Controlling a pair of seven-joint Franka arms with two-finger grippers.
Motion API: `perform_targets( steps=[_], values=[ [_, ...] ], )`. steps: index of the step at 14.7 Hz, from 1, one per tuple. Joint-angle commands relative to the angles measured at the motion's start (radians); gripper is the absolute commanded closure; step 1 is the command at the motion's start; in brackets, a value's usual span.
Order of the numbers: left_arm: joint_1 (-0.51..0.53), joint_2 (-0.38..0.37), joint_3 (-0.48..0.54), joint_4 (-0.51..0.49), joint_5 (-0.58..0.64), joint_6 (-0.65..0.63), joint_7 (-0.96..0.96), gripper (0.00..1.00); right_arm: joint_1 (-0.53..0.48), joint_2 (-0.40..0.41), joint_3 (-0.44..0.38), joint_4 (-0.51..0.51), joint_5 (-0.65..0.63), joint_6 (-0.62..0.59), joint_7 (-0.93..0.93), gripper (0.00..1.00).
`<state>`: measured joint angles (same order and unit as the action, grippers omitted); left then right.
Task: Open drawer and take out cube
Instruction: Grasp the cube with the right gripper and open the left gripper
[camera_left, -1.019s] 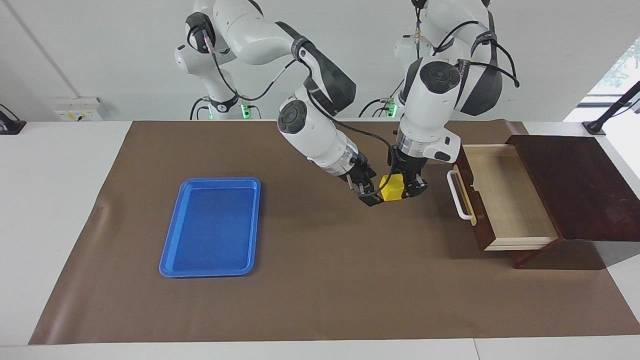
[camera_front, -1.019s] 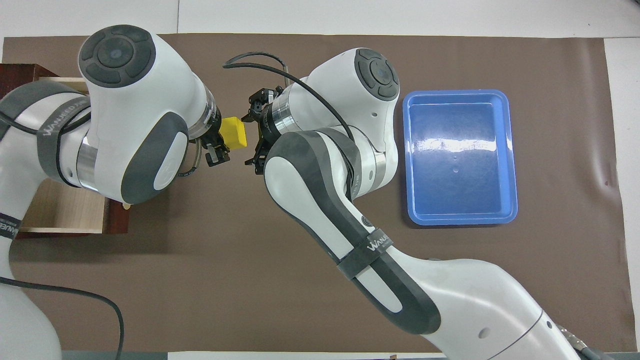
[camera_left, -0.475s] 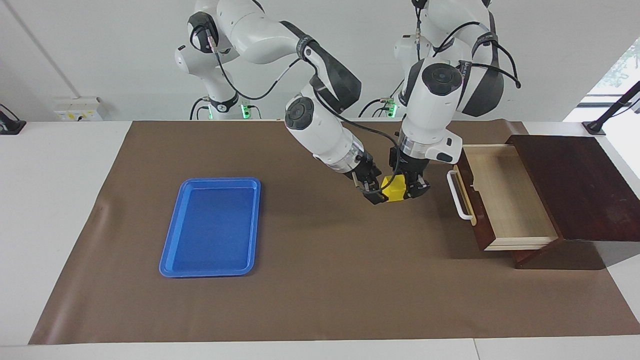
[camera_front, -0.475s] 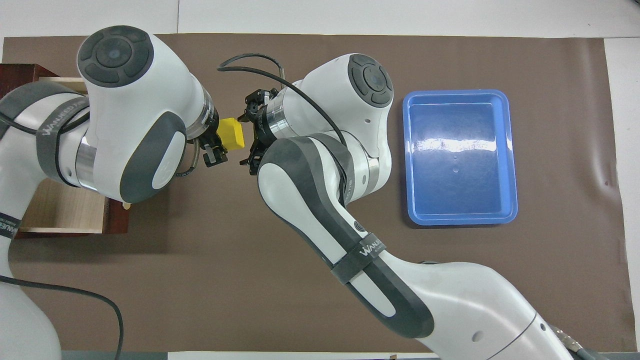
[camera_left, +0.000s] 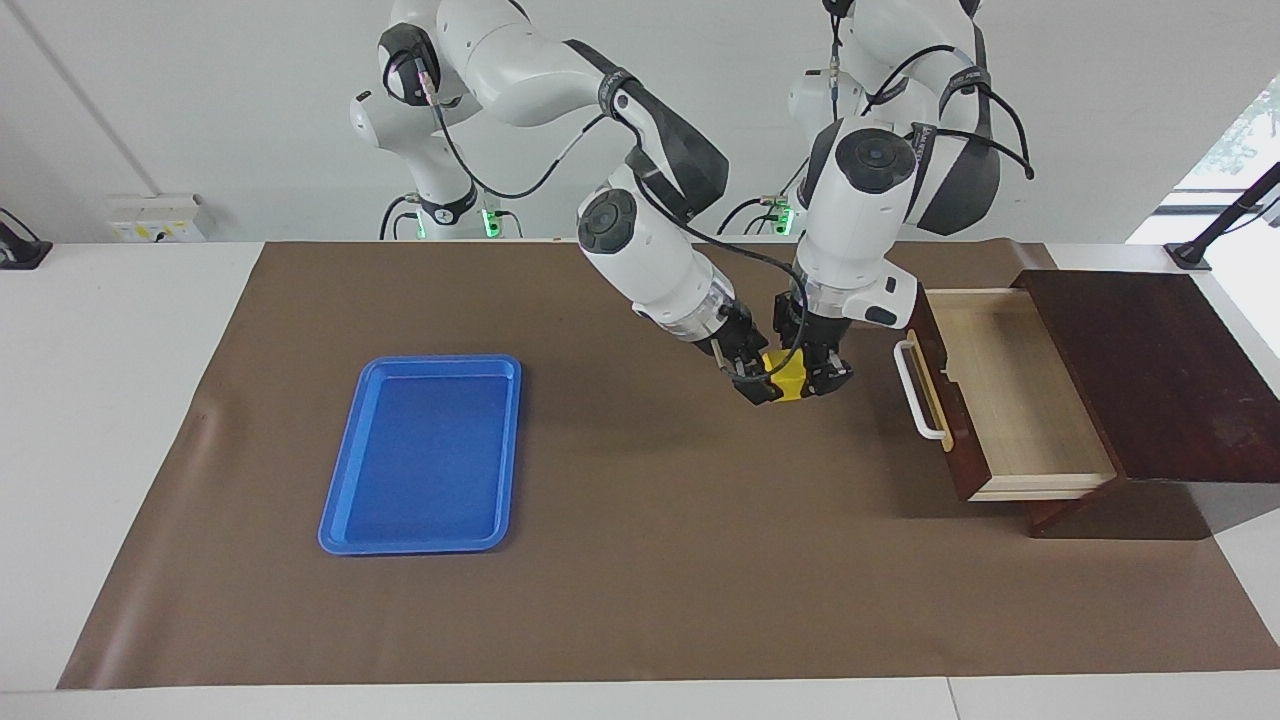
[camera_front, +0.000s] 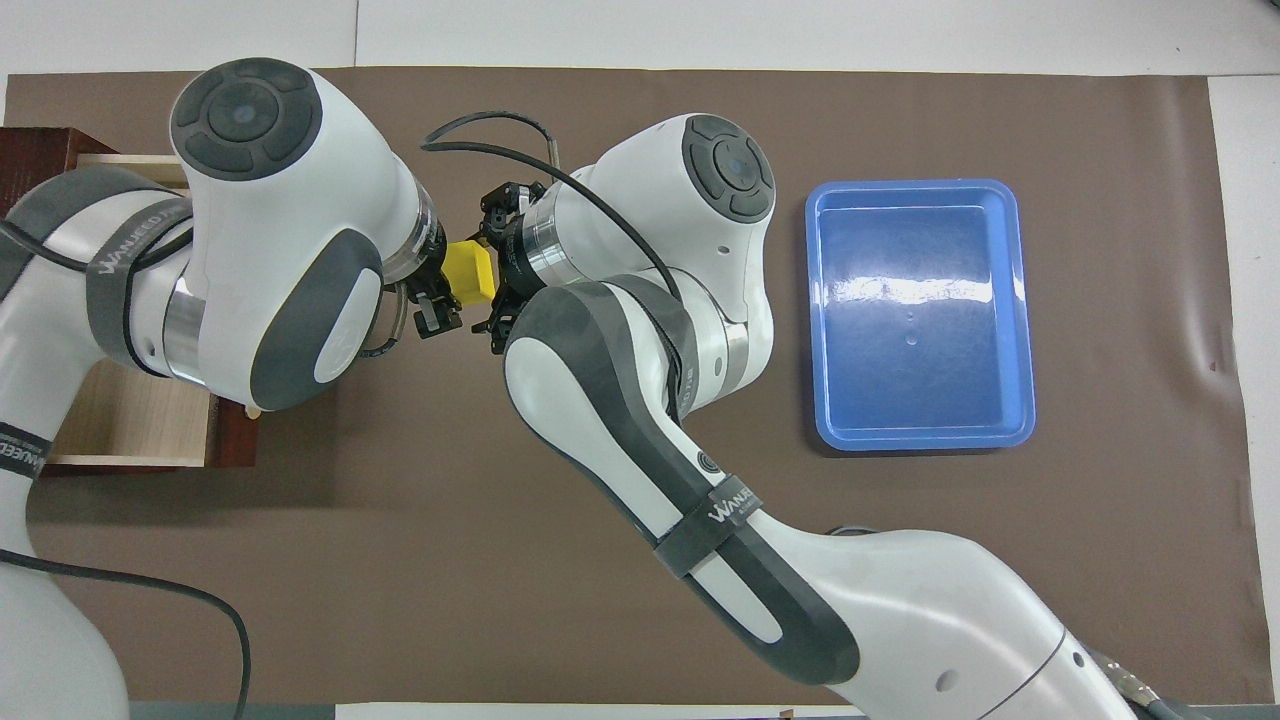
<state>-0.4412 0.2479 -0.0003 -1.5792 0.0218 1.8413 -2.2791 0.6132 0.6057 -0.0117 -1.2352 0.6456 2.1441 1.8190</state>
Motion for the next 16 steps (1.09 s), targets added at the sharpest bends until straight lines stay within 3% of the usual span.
perform_targets(
  steps=[1, 3, 5, 13, 14, 15, 16],
  values=[
    [-0.013, -0.013, 0.011, -0.019, -0.013, 0.022, 0.018, 1.0, 0.013, 0.012, -0.007, 0.022, -0.012, 0.002, 0.022, 0.25],
    [-0.019, -0.015, 0.011, -0.019, -0.013, 0.022, 0.021, 1.0, 0.013, 0.012, -0.005, 0.022, -0.009, 0.007, 0.023, 0.54],
    [-0.021, -0.015, 0.011, -0.019, -0.013, 0.024, 0.029, 1.0, 0.016, 0.012, -0.005, 0.022, -0.01, 0.025, 0.029, 1.0],
    [-0.021, -0.015, 0.011, -0.022, -0.014, 0.029, 0.03, 1.0, 0.014, 0.006, -0.005, 0.02, -0.012, 0.066, 0.039, 1.0],
    [-0.019, -0.015, 0.011, -0.021, -0.013, 0.029, 0.03, 0.94, 0.013, 0.005, -0.007, 0.02, -0.012, 0.066, 0.037, 1.0],
    [-0.019, -0.015, 0.011, -0.021, -0.013, 0.03, 0.03, 0.43, 0.01, 0.003, -0.007, 0.02, -0.012, 0.066, 0.039, 1.0],
    [-0.019, -0.015, 0.011, -0.021, -0.013, 0.029, 0.036, 0.0, 0.007, 0.0, -0.008, 0.022, -0.012, 0.069, 0.039, 1.0]
  ],
)
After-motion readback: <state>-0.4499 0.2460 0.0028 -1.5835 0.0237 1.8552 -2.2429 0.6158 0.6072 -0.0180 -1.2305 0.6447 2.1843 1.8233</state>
